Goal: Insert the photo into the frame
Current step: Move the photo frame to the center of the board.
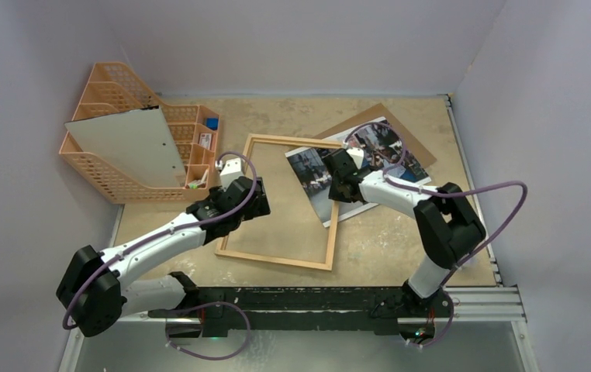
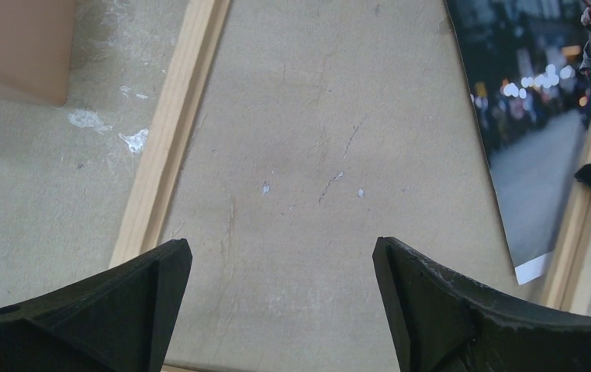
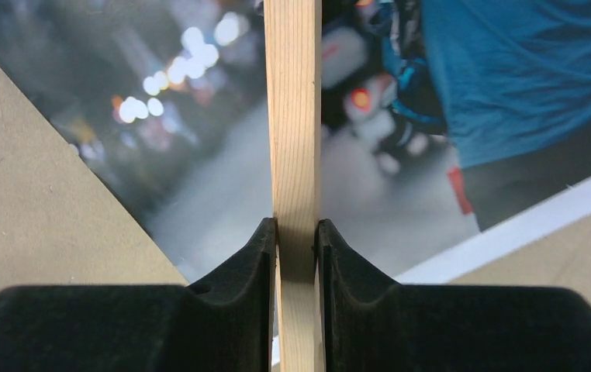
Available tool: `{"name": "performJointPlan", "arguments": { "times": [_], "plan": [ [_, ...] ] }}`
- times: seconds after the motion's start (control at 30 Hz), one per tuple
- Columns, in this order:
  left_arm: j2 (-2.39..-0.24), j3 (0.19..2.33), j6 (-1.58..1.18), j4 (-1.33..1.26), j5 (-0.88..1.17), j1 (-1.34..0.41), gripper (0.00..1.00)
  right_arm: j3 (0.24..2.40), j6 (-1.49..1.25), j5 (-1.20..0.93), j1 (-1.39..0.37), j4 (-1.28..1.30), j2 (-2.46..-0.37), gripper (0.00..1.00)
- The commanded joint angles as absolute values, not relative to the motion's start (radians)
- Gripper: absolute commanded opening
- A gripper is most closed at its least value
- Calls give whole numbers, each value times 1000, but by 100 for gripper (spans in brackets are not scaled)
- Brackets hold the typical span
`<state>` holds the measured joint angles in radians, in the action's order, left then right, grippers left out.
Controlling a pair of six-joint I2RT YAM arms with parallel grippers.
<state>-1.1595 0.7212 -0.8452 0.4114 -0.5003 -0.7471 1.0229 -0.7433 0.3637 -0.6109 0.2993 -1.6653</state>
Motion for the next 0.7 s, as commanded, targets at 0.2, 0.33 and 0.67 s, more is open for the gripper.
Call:
{"name": "performJointPlan", "arguments": {
  "times": [0.2, 0.33, 0.67],
  "plan": [
    [-1131, 729, -831, 375, -457, -741, 93, 1114, -621, 221, -630, 194, -1752, 20],
    [-1127, 729, -817, 348, -422, -740, 93, 1130, -579, 239, -623, 228, -1751, 42],
    [-1139, 732, -719, 188, -199, -741, 92, 1115, -582, 320, -391, 222, -1569, 66]
  ]
}}
